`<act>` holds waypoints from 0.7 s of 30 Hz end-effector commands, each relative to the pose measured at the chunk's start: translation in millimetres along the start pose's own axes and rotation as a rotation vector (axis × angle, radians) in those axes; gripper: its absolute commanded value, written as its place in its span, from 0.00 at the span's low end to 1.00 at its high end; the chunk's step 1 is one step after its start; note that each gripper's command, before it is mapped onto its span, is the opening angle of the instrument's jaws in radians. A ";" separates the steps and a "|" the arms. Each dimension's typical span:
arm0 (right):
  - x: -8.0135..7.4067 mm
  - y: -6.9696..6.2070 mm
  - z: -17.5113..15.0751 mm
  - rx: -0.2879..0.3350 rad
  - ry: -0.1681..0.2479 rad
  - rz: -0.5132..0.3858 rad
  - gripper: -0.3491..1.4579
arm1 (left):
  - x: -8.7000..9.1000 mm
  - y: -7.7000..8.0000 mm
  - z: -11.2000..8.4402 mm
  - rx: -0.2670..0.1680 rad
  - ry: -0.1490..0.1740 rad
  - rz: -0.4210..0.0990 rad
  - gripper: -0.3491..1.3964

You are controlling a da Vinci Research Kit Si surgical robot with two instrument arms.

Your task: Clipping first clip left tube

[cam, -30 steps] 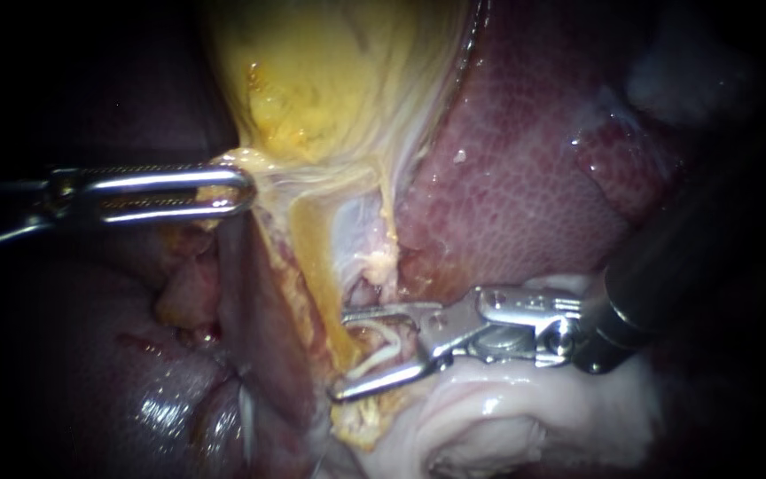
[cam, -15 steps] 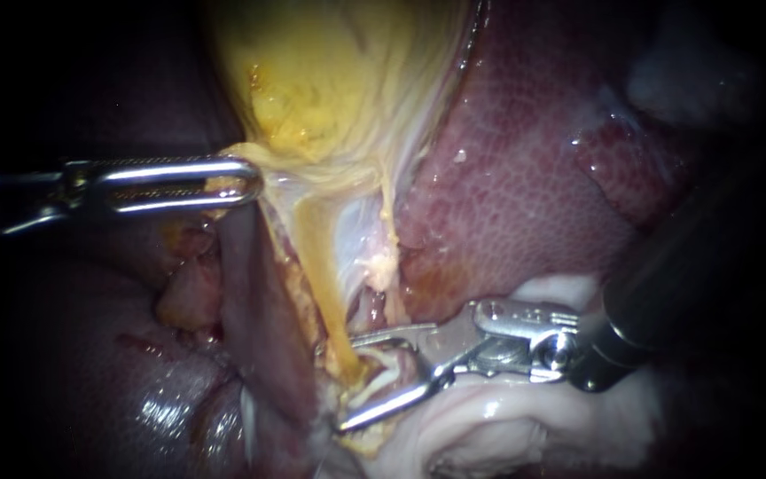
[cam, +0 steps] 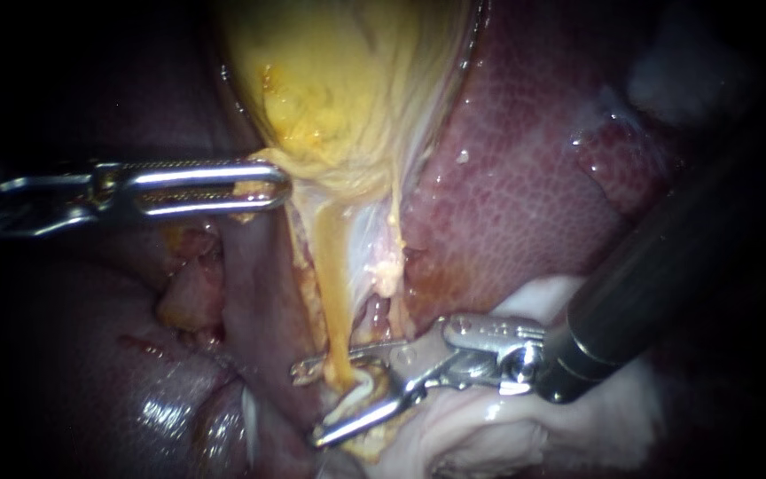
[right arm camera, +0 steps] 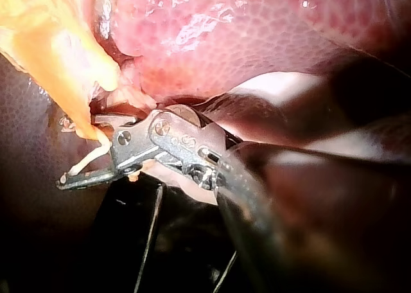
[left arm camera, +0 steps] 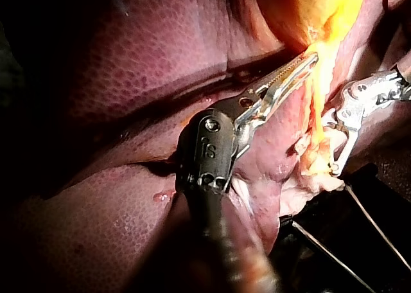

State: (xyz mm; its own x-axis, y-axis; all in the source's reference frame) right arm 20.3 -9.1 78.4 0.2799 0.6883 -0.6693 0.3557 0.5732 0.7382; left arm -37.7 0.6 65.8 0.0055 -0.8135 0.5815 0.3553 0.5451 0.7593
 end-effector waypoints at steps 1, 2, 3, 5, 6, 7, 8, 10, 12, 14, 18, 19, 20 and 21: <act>-0.1 0.1 -0.4 0.003 -0.012 0.012 0.31 | -0.1 0.0 -0.1 0.000 0.000 0.001 0.00; -0.4 0.1 -1.0 0.015 -0.046 0.018 0.19 | -0.1 0.0 -0.1 0.000 0.000 0.001 0.00; -0.4 0.1 -1.2 0.004 -0.061 0.019 0.04 | -0.1 0.0 -0.2 0.000 0.000 0.001 0.00; -0.6 0.3 -1.6 -0.004 -0.062 0.019 0.00 | -0.1 0.0 -0.3 0.001 0.000 0.001 0.00; -0.7 0.4 -1.7 -0.003 -0.062 0.019 0.00 | -0.1 -0.1 -0.3 0.001 0.000 0.001 0.00; -0.7 0.4 -1.7 -0.003 -0.063 0.019 0.00 | -0.1 -0.1 -0.4 0.001 0.000 0.001 0.00; -0.7 0.4 -1.6 -0.003 -0.063 0.018 0.00 | -0.1 -0.1 -0.4 0.001 0.000 0.001 0.00; -0.7 0.3 -1.6 -0.002 -0.063 0.018 0.00 | -0.1 -0.2 -0.4 0.001 0.000 0.001 0.00; -0.7 0.3 -1.6 -0.002 -0.063 0.018 0.00 | -0.1 -0.2 -0.5 0.001 0.000 0.001 0.00; -0.6 0.3 -1.6 -0.002 -0.063 0.019 0.00 | -0.1 -0.2 -0.6 0.001 0.000 0.001 0.00; -0.7 0.4 -1.7 -0.003 -0.063 0.019 0.00 | 0.0 -0.2 -0.7 0.002 0.001 0.001 0.00; -0.7 0.4 -1.7 -0.002 -0.063 0.019 0.00 | 0.0 -0.2 -0.7 0.002 0.001 0.001 0.00; -0.7 0.3 -1.7 -0.002 -0.063 0.024 0.00 | 0.0 -0.2 -0.7 0.002 0.001 0.001 0.00; -0.7 0.3 -1.8 -0.002 -0.063 0.025 0.00 | -0.1 -0.2 -0.7 0.002 0.001 0.001 0.00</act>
